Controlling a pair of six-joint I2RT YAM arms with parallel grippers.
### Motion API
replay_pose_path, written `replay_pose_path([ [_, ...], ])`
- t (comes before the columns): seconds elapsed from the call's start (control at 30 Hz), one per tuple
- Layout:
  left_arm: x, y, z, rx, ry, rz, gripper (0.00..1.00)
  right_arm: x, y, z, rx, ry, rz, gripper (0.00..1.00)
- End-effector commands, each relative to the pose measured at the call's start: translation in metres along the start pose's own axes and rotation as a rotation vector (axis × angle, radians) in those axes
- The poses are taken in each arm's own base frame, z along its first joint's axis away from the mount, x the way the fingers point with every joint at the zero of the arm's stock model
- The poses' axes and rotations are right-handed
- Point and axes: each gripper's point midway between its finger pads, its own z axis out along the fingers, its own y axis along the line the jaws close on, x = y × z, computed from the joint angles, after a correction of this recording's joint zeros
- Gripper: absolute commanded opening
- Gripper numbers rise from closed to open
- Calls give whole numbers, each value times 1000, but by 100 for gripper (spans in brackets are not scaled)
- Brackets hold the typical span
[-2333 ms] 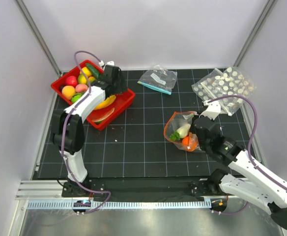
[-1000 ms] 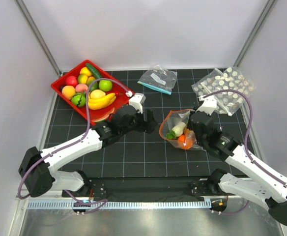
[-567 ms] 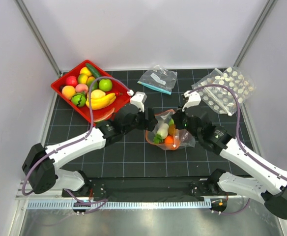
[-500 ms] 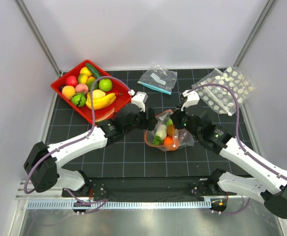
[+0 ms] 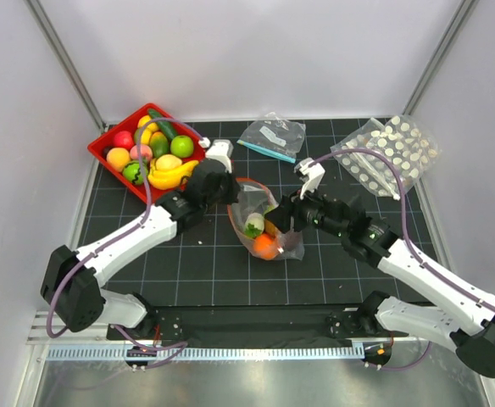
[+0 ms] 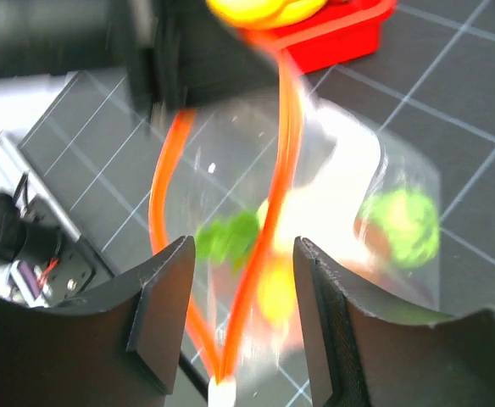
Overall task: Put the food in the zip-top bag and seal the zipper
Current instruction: Adjust the zipper food storage bag at the center of the board.
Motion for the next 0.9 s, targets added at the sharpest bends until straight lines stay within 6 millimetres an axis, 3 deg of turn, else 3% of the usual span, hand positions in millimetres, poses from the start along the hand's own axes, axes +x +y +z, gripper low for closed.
replay_pose_path([
  [0.0, -17, 22, -9, -16, -7, -63, 0, 4, 23, -6, -152, -40, -35, 57],
  [0.03, -15, 26, -8, -19, 2, -67, 0, 21, 24, -5, -181, -6, -30, 58],
  [0.23, -13, 50, -1, -65, 34, -78, 0, 52, 32, -5, -253, -7, -64, 63],
  [0.27, -11, 50, 0, -63, 45, -81, 0, 47, 34, -4, -263, -40, -82, 62],
  [0.67, -13, 49, -7, -53, 47, -81, 0, 83, 62, 25, -217, 59, -297, 61],
  [0.8, -14, 48, -12, -44, 47, -83, 0, 86, 50, 40, -104, 72, -326, 58],
  [0.87, -13, 48, -13, -41, 52, -87, 0, 80, 46, 43, -61, 59, -328, 51],
])
